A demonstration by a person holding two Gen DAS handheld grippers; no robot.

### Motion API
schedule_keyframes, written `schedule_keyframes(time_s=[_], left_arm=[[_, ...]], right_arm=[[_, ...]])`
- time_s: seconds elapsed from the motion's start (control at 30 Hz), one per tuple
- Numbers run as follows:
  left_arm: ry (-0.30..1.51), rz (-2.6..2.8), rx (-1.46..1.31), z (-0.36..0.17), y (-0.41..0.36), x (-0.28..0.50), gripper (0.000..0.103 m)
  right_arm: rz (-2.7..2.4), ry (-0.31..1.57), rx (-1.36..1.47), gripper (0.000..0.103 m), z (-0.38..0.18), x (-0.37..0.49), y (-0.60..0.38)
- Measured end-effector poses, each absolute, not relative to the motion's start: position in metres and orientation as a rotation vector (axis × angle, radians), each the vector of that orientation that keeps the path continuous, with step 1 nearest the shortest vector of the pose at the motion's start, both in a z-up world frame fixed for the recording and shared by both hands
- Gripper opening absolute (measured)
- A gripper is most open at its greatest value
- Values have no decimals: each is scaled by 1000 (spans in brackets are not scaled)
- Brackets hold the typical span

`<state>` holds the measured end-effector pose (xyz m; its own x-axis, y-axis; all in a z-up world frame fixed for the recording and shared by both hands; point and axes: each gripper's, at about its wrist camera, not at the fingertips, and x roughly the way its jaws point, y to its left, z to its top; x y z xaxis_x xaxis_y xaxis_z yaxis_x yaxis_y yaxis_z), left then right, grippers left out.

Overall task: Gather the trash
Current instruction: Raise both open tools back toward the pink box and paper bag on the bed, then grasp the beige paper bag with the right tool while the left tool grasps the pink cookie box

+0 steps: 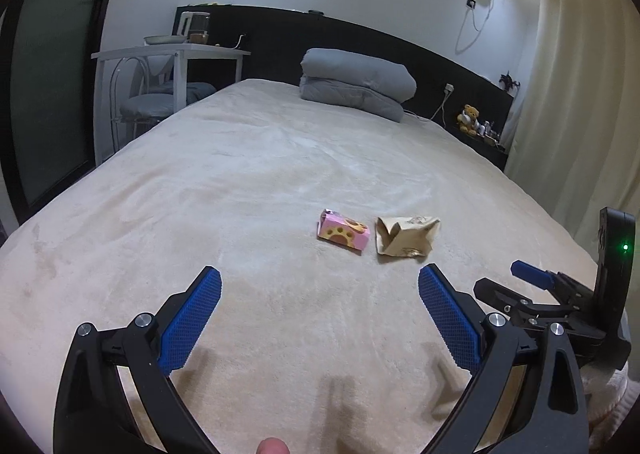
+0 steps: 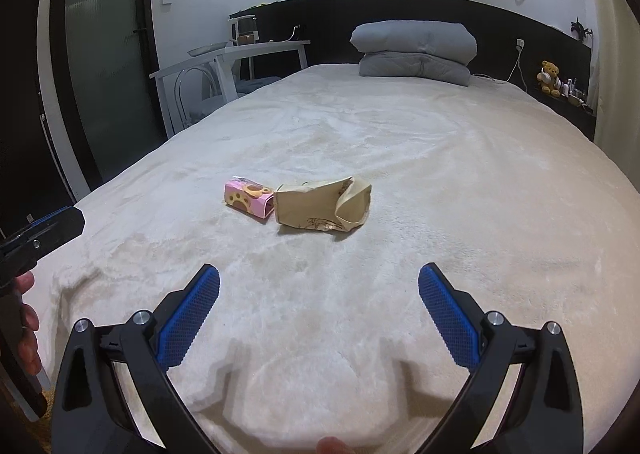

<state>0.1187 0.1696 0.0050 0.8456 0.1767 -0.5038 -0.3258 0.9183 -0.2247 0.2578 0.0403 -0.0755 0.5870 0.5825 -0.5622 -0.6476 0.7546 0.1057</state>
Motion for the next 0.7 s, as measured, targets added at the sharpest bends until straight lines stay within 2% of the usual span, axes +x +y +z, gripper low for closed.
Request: schedule_keyframes(time_s=[0.53, 0.7], left_arm=[[516, 257, -378, -3, 193, 133, 97], [520, 247, -388, -5, 193, 132, 97]], right_arm=[[678, 713, -128, 98, -105, 324, 117], [654, 733, -131, 90, -113, 340, 131]])
